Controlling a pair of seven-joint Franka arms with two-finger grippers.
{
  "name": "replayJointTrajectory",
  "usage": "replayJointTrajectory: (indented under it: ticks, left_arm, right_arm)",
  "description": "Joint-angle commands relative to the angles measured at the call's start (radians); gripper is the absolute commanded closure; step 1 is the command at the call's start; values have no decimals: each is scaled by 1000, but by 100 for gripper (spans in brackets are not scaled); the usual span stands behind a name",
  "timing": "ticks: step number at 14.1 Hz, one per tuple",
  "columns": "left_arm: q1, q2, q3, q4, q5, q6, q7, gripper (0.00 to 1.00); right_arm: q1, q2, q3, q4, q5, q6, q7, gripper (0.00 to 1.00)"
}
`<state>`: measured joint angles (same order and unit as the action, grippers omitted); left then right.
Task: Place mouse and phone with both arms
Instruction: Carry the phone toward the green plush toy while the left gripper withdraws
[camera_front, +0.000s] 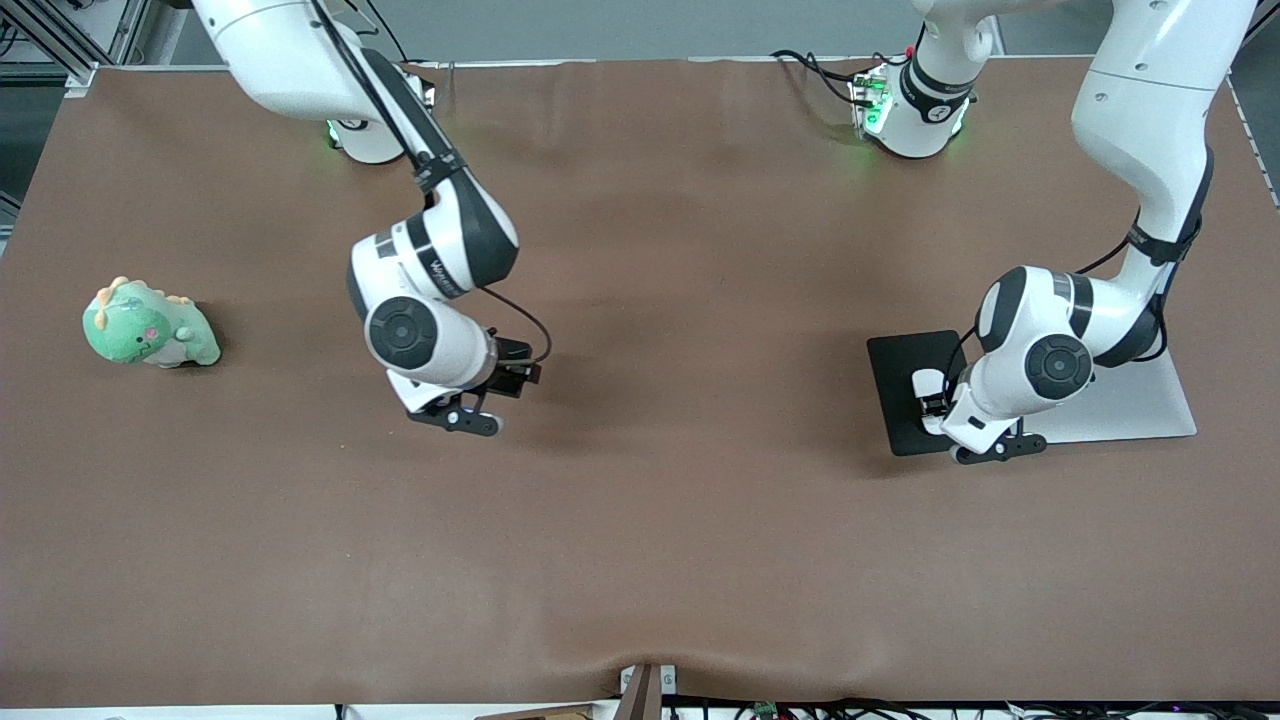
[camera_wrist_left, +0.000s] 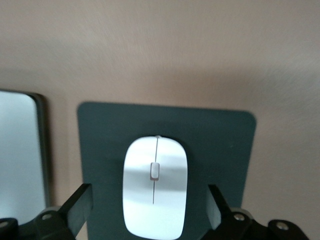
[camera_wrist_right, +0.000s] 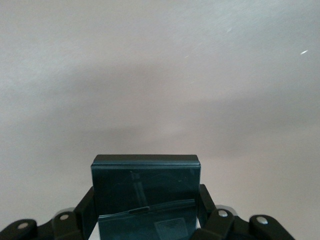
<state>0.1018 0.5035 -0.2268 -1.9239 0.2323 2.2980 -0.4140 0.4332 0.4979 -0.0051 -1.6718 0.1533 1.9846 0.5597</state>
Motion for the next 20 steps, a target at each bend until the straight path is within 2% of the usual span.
replayJointTrajectory:
  ticks: [1, 2, 5, 7, 8, 11, 13, 17, 18, 19, 20]
  left_arm:
    - [4, -123, -51, 69, -11, -74, -3, 0]
    - [9, -134, -74, 144, -19, -127, -5, 0]
    - [12, -143, -80, 366, -33, -370, 4, 0]
    - [27, -225, -77, 445, -36, -536, 9, 0]
    - [47, -276, -81, 472, -40, -564, 8, 0]
    - [78, -403, -74, 499, -112, -623, 84, 0]
    - [137, -466, -72, 499, -171, -673, 180, 0]
    - [168, -493, -69, 484, -203, -732, 339, 0]
    - [135, -511, -51, 458, -205, -730, 342, 0]
    - [59, -529, 14, 419, -208, -717, 340, 0]
    - [-32, -543, 114, 395, -208, -712, 359, 0]
  right_arm:
    - [-82, -96, 16, -103, -3, 3, -92, 100]
    - [-94, -105, 16, -114, -4, 3, -105, 100]
    - [-139, -130, 14, -150, -12, 8, -136, 100]
    - [-180, -148, 14, -175, -12, 13, -194, 100]
    - [-203, -157, 14, -187, -14, 13, -219, 100]
    - [-243, -167, 7, -218, -76, 23, -224, 100]
    - [-277, -177, 7, -252, -92, 45, -244, 100]
    - [-355, -205, 7, -400, -100, 213, -381, 100]
    - [-379, -205, 7, -428, -100, 249, -420, 100]
    - [-405, -203, 7, -446, -100, 278, -461, 100]
    - [-433, -196, 7, -460, -100, 293, -512, 100]
